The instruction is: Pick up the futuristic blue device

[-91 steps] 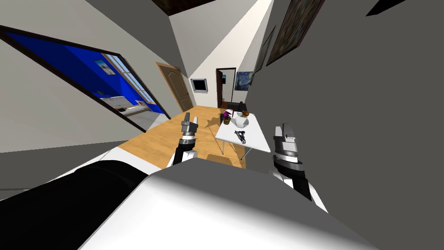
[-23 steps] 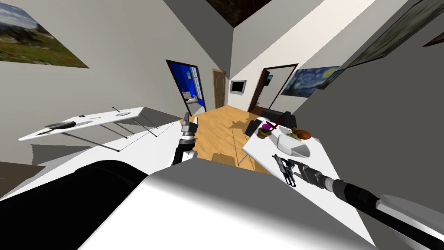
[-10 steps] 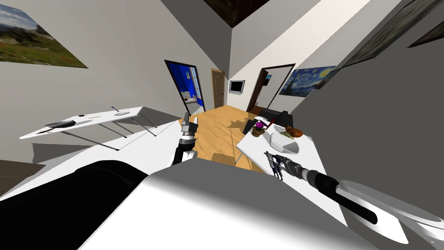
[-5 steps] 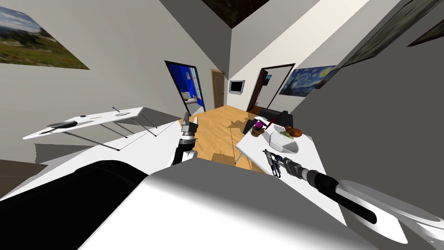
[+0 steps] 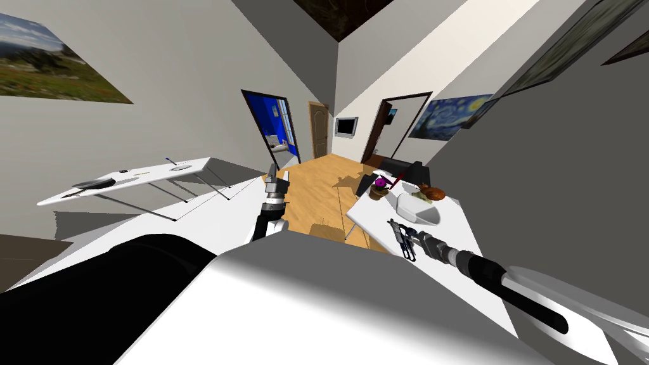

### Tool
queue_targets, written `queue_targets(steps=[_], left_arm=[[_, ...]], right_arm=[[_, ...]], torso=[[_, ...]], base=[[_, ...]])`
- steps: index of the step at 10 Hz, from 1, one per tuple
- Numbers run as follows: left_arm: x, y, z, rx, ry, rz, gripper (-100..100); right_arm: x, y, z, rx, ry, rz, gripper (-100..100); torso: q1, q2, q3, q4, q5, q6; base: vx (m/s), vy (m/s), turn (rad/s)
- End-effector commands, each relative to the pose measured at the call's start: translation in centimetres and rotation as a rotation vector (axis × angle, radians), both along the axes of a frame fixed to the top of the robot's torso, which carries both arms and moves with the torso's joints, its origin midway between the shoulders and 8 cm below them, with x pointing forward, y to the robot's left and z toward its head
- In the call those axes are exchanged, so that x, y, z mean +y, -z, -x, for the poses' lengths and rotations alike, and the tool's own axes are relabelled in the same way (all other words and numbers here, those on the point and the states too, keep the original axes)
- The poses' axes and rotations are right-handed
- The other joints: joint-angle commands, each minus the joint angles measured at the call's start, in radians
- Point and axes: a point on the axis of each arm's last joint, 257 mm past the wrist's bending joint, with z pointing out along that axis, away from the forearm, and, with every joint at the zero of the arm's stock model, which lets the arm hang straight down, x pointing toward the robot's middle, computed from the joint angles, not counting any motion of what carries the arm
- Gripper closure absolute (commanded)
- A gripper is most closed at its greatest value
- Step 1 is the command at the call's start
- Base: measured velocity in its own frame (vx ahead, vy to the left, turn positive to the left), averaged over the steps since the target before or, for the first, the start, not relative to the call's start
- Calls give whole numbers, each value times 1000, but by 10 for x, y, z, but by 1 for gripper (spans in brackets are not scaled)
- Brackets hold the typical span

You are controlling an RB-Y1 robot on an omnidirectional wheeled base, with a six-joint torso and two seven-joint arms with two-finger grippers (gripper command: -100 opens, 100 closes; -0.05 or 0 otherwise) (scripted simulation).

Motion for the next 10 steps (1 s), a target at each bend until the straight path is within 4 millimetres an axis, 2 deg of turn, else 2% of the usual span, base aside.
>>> queue_targets(steps=[1, 2, 3, 4, 6, 7, 9, 10], left_arm=[[0, 0, 0, 0, 0, 0, 0], [0, 0, 0, 0, 0, 0, 0], [0, 0, 0, 0, 0, 0, 0], [0, 0, 0, 0, 0, 0, 0], [0, 0, 0, 0, 0, 0, 0], [0, 0, 0, 0, 0, 0, 0], [0, 0, 0, 0, 0, 0, 0], [0, 0, 0, 0, 0, 0, 0]], right_arm=[[-15, -3, 3, -3, 3, 6, 100], [-14, -2, 4, 2, -4, -1, 100], [-24, -4, 7, 2, -1, 1, 100], [-23, -4, 8, 3, -4, -1, 100], [-44, -7, 15, 1, 6, 6, 100], [-41, -7, 15, 4, -2, -2, 100], [-61, -12, 23, 0, 9, 5, 100], [-58, -12, 25, 3, 1, -4, 100]], torso=[[0, 0, 0, 0, 0, 0], [1, 0, 0, 0, 0, 0], [0, 1, 1, 0, 1, 0], [-1, 1, 1, 0, 0, 0], [-2, 2, 1, 1, 0, 0], [0, 2, 1, 1, 1, 0], [0, 2, 1, 1, 1, 0], [1, 1, 1, 1, 1, 0]], base=[[17, 90, 8], [7, 59, -5], [11, 52, 5], [7, 35, -5], [5, 51, 7], [15, 54, -14], [19, 62, 8], [8, 54, -10]])
